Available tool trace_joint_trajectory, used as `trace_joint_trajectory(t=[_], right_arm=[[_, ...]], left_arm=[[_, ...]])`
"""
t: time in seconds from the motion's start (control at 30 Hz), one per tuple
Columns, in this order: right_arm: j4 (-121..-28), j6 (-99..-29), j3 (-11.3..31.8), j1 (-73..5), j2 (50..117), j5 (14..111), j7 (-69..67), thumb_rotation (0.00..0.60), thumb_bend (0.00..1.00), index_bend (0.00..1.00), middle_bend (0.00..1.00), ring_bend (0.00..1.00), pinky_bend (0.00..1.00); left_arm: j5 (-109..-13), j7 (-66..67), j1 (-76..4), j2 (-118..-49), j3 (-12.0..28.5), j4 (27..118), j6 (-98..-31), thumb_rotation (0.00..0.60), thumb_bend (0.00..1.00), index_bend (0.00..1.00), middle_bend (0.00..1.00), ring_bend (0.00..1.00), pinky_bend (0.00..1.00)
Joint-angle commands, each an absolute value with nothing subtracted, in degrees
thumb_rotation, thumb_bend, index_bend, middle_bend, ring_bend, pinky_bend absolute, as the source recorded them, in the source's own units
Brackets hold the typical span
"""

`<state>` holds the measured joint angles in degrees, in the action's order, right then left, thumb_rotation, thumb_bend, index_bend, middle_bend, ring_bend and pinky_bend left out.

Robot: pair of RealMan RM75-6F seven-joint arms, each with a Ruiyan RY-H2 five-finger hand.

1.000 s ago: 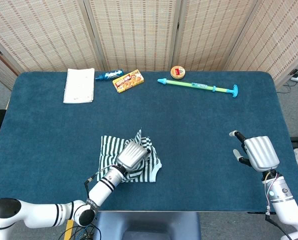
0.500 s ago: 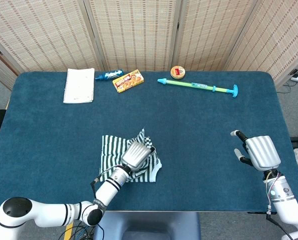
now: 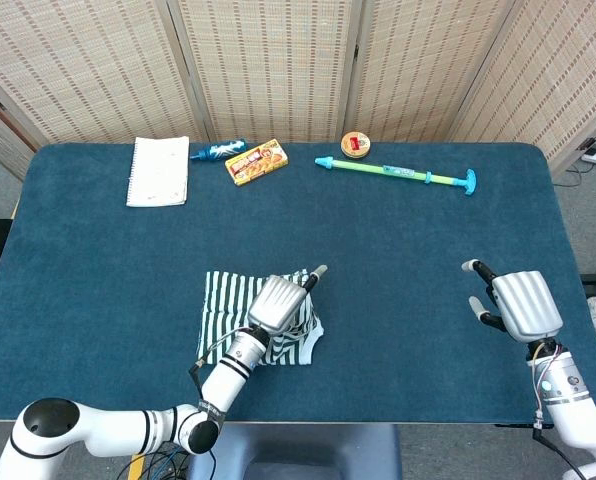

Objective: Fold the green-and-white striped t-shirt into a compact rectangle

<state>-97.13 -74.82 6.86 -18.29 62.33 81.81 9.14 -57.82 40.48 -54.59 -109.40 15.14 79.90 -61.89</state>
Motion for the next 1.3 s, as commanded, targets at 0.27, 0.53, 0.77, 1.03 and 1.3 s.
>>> trace_joint_trajectory(t=[0.27,0.53,0.77,1.03,1.3], right_arm=[[-97.37,-74.63,7.01,-18.54,62.46,82.14,9.12,0.600,0.34,0.31,1.00,1.00,1.00],[-97.35,-74.39,7.02,-18.59,62.57,82.03,9.14,0.600,0.34,0.31,1.00,1.00,1.00],[-97.51,-74.26,6.96,-18.56,62.62,81.92,9.34,0.600,0.34,0.31,1.00,1.00,1.00],[-97.33,-74.12,6.84,-18.29,62.57,81.36,9.27,0.600,0.34,0.31,1.00,1.00,1.00],[-96.96,-74.31,6.90,-17.99,62.53,81.03,8.88,0.600,0.34,0.31,1.00,1.00,1.00]], left_arm=[[-60.28,36.66,-50.60,-100.52,14.10,88.24,-63.77,0.600,0.12,0.02,0.86,0.77,0.90],[-61.98,35.91,-47.69,-96.76,9.18,88.96,-63.21,0.600,0.12,0.03,0.86,0.77,0.90],[-63.63,35.49,-47.43,-100.05,7.70,88.37,-62.99,0.600,0.12,0.03,0.86,0.77,0.90],[-65.56,36.01,-48.38,-103.96,8.18,88.73,-62.93,0.600,0.12,0.03,0.86,0.77,0.90],[-64.38,38.41,-49.31,-108.74,8.03,86.39,-61.49,0.600,0.12,0.03,0.86,0.77,0.90]])
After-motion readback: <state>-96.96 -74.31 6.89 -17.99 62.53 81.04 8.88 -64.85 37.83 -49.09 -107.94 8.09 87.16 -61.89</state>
